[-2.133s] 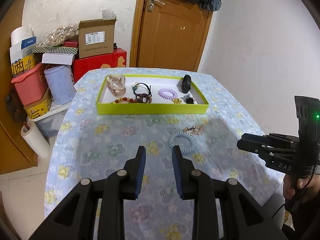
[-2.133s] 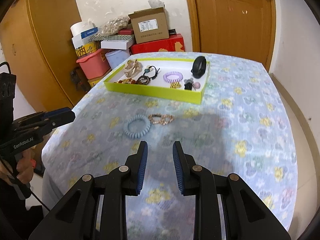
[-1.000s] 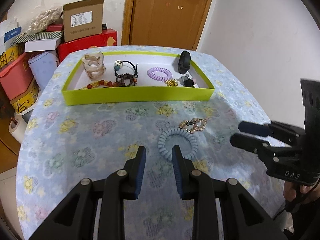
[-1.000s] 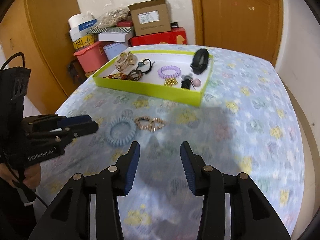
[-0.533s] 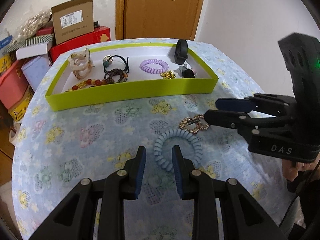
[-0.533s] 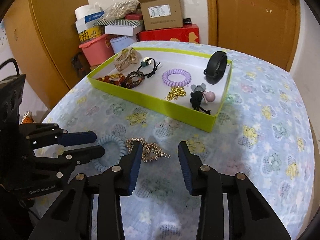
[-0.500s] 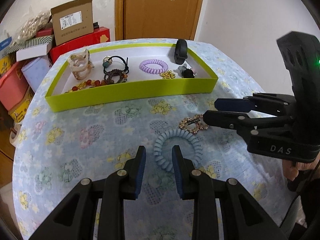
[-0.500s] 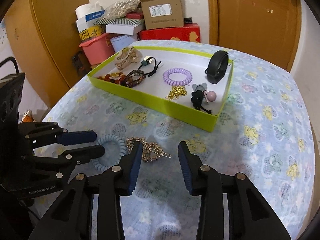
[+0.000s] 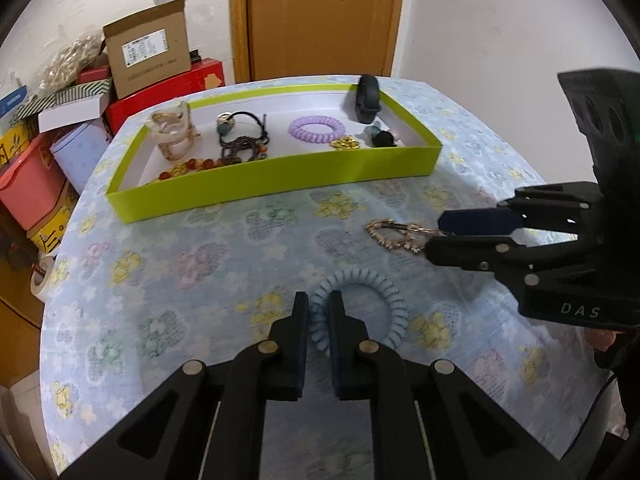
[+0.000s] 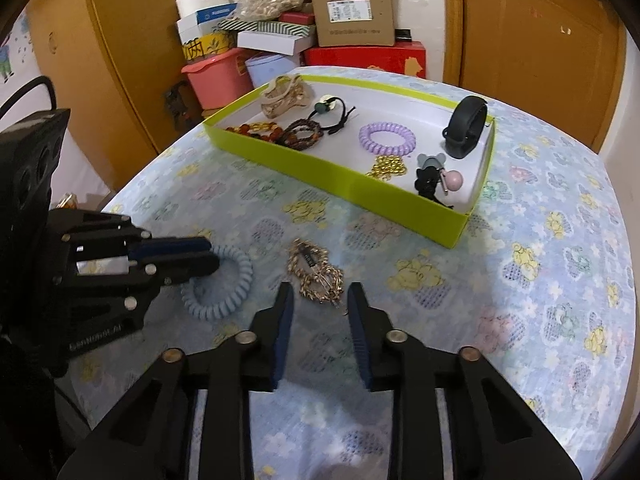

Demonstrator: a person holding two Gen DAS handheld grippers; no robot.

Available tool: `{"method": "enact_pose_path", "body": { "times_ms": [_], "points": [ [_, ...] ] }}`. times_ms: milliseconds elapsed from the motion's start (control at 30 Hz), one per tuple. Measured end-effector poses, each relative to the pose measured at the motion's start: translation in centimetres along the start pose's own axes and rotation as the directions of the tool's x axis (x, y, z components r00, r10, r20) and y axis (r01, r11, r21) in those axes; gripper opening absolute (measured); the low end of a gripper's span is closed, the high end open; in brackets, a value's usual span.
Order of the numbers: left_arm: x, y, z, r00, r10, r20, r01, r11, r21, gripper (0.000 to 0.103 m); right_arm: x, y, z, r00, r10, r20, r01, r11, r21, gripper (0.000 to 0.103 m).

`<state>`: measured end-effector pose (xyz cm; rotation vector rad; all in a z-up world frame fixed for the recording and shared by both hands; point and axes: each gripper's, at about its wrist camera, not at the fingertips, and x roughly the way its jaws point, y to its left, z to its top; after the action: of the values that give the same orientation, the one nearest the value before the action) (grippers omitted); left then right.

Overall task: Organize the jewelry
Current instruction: 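Grasp the blue coil hair tie with the left tool while the right tool grasps the gold ornate clip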

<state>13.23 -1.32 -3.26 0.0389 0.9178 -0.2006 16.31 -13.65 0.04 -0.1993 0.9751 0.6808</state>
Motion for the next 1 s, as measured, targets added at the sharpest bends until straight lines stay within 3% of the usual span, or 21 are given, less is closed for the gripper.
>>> {"method": "enact_pose_path", "body": {
  "times_ms": [67,200,533,1000],
  "points": [
    [-0.2,0.5,-0.2,1.0,0.004,0.001,-0.004,1.0,-0.011,0.01,0.0,0.1,-0.1,1.0,-0.004,0.0,0.004,1.0,-0.004,0.013],
    [-0.4,1.4,-0.5,1.0,0.003,0.003,-0.003,0.999,-0.033,0.01,0.2,0.5,0.0,1.0,-0.013,-0.003,0.013,1.0,-0.015,0.005],
    [-0.5,1.4,-0.6,1.0,-0.002,0.011,0.002,1.0,-0.03,0.01,0.6,1.8,-0.3,0.998,-0.06,-0.019,0.059,0.997,-0.045,0.004],
    [-2.1,1.9,-0.4,0.998,-0.032,0.049,0.035,0.997,-0.068,0.009,-2.2,2.0,-1.2,0.995,-0.083,0.053,0.081,0.996,0.028,0.003]
  ]
}}
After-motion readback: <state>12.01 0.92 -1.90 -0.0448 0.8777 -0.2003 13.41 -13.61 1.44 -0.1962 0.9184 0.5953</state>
